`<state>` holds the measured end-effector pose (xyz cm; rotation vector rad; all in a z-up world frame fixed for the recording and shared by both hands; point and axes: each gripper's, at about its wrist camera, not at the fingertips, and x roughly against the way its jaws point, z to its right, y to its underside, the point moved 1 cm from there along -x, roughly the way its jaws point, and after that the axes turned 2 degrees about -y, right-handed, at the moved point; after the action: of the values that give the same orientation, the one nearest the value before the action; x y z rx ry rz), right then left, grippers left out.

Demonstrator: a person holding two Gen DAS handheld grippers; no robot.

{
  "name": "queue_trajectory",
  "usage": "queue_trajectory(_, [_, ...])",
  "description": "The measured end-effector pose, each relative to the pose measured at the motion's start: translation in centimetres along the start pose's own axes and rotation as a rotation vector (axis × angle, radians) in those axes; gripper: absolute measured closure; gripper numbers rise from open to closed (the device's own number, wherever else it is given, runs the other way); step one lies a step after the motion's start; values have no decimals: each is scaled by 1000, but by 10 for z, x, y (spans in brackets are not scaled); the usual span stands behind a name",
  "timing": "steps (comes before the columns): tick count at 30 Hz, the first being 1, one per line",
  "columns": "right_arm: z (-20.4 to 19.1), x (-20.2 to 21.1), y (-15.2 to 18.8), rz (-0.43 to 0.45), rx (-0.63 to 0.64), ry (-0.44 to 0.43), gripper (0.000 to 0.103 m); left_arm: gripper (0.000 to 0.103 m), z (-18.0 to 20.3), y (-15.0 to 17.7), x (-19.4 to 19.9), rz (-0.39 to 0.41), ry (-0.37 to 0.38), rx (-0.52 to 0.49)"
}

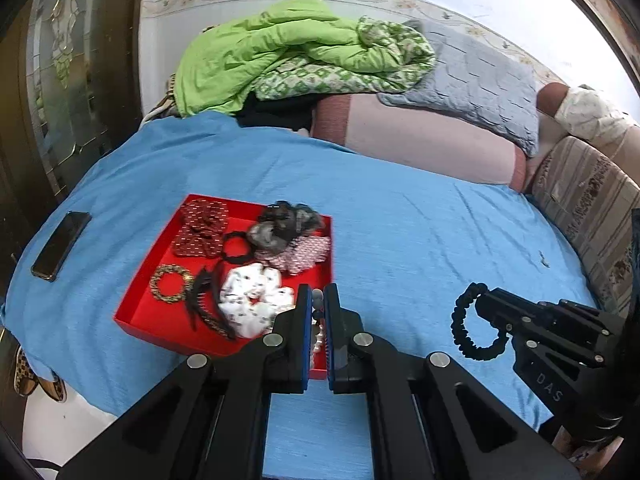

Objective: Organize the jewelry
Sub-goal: 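Carry both bracelets into the red tray and open both tools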

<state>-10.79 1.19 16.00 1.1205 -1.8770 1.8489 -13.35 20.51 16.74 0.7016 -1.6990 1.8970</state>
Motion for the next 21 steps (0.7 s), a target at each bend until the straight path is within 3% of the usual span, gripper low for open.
queue_trajectory(8, [-37,-22,-17,-13,60,-36,90,98,-38,-5,-6,-1,-36,37])
queue_trajectory(21, [-70,-37,-26,-29,114,-69,90,98,-66,-14,-5,16,-83,18])
